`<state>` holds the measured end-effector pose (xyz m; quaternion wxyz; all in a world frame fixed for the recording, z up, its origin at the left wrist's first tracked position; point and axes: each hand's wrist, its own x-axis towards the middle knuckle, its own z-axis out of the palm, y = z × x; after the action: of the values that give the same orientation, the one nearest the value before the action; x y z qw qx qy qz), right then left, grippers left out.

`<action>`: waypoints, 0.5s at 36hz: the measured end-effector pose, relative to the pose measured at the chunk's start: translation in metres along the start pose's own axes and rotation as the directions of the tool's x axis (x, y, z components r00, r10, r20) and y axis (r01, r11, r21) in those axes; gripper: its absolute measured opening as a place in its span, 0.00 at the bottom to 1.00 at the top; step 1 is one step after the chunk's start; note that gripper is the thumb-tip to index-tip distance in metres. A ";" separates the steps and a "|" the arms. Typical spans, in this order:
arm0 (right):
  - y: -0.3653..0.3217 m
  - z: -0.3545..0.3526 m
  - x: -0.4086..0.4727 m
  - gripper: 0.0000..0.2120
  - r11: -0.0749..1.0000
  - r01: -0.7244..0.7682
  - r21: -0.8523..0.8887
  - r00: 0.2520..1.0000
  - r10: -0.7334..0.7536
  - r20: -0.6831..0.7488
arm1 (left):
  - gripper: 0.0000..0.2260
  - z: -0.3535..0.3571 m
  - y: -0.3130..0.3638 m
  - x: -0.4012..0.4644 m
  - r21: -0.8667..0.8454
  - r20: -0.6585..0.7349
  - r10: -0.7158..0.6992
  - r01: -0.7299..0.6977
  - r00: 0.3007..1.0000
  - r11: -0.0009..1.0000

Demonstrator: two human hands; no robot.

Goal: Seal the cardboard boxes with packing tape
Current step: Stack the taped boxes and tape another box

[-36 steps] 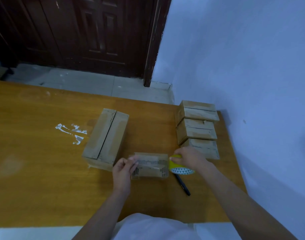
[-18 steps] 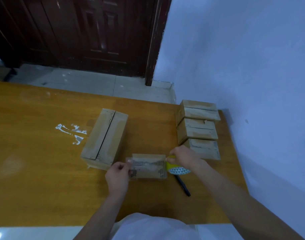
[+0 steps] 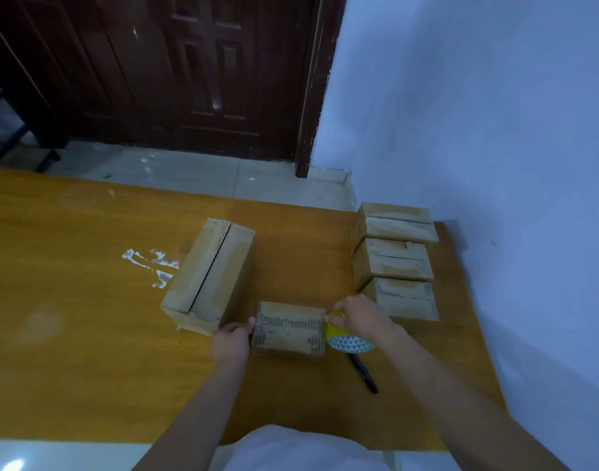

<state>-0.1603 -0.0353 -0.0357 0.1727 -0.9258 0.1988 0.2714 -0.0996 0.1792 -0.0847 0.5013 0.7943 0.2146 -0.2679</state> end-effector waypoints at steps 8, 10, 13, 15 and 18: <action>0.017 0.025 -0.011 0.17 0.959 0.019 0.281 1.000 -0.012 -0.027 | 0.23 0.011 0.013 0.003 -0.362 0.111 -0.259 0.282 0.959 0.889; 0.021 0.033 -0.014 0.16 0.936 0.024 0.351 0.999 -0.011 -0.041 | 0.27 0.014 0.010 0.006 -0.410 0.166 -0.292 0.335 0.942 0.848; 0.026 0.045 -0.018 0.17 0.909 0.013 0.418 0.998 0.011 -0.055 | 0.19 0.015 0.015 0.001 -0.394 0.185 -0.301 0.351 0.935 0.849; 0.028 0.051 -0.022 0.17 0.881 0.019 0.472 0.997 0.017 -0.071 | 0.12 0.019 0.022 -0.003 -0.347 0.197 -0.291 0.344 0.936 0.872; 0.029 0.058 -0.026 0.16 0.854 0.021 0.519 0.996 0.026 -0.082 | 0.11 0.028 0.032 -0.004 -0.295 0.190 -0.272 0.319 0.943 0.901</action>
<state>-0.2190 -0.0279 -0.0727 0.4070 -0.8554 0.2731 0.1676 -0.0890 0.1400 -0.0703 0.5915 0.6384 0.3369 -0.3592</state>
